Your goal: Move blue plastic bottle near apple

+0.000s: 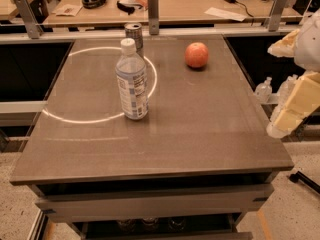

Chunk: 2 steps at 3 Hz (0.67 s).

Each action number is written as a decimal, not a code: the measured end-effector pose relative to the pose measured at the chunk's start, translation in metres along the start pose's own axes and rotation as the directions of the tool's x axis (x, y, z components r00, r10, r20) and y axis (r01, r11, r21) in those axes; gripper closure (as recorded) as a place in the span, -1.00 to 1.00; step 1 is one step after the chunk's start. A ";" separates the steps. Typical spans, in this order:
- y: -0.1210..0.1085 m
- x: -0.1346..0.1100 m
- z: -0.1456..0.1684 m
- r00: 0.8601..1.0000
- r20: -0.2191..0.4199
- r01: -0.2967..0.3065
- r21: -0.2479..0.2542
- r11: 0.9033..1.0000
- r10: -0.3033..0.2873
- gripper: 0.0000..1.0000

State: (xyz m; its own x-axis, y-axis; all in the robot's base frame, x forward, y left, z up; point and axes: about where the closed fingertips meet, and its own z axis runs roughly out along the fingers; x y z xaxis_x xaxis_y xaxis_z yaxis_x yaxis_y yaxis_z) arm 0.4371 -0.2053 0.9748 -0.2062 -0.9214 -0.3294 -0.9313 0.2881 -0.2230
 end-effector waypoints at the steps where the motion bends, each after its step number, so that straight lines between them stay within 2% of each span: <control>1: 0.006 -0.003 0.021 0.985 0.173 0.004 -0.042 0.999 0.004 -1.00; 2: 0.022 -0.024 0.039 0.931 0.365 0.044 -0.108 0.993 -0.001 -1.00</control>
Offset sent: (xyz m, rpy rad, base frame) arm -0.0163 0.0821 -0.0288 0.6816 0.0090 0.2645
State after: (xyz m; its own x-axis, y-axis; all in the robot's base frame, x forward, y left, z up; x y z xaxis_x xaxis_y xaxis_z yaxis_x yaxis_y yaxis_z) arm 0.4332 -0.1663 0.9422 -0.0812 -0.7633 -0.6409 -0.9664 0.2175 -0.1367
